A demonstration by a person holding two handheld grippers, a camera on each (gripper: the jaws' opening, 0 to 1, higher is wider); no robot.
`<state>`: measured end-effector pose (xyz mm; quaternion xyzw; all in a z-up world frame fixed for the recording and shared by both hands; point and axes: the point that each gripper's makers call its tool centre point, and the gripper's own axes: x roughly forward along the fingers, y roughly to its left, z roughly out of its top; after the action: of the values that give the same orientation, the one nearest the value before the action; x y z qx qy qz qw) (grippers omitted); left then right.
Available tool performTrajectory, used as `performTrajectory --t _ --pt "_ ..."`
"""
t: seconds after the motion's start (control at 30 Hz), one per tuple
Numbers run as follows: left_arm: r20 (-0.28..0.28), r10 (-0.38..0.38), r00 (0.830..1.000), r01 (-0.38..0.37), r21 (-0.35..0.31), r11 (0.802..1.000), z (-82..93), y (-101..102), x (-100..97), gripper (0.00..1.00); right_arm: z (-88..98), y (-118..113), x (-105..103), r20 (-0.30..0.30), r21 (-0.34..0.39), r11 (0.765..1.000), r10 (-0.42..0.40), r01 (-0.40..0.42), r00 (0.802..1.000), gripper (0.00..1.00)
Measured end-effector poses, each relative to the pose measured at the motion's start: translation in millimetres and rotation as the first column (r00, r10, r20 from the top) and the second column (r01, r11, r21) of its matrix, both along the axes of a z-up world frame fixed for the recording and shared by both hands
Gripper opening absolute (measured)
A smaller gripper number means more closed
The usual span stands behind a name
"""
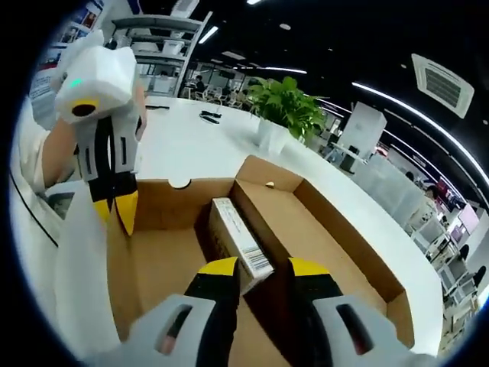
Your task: Operate the shoe box by opening the lid, removing the specified soft item, and placing it in the target area until the item is outside and the box remains undamaged.
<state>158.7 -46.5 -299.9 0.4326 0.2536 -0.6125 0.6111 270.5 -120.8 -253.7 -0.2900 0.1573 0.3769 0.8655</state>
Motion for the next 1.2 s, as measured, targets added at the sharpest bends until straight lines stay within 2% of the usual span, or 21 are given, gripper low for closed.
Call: performTrajectory --t 0.3,0.53,0.57,0.83,1.2 --pt "0.002 -0.004 1.0 0.004 -0.001 1.0 0.2 0 0.2 0.04 -16.6 9 2 -0.012 -0.048 0.999 0.015 -0.016 1.0 0.21" --pt "0.003 -0.009 1.0 0.009 0.0 1.0 0.4 0 0.1 0.04 -31.0 11 19 -0.029 -0.087 0.996 0.005 -0.008 1.0 0.22" --pt "0.005 -0.009 1.0 0.009 -0.002 1.0 0.7 0 0.6 0.04 -28.7 10 22 -0.005 -0.092 0.996 0.009 -0.01 1.0 0.21" --pt "0.005 -0.008 1.0 0.008 -0.006 1.0 0.9 0 0.2 0.04 -28.3 12 10 -0.025 -0.068 0.998 -0.009 0.008 1.0 0.2" --pt "0.01 -0.009 1.0 0.009 -0.007 1.0 0.9 0 -0.3 0.04 -25.6 7 -1 -0.063 -0.084 0.996 -0.008 0.003 0.998 0.16"
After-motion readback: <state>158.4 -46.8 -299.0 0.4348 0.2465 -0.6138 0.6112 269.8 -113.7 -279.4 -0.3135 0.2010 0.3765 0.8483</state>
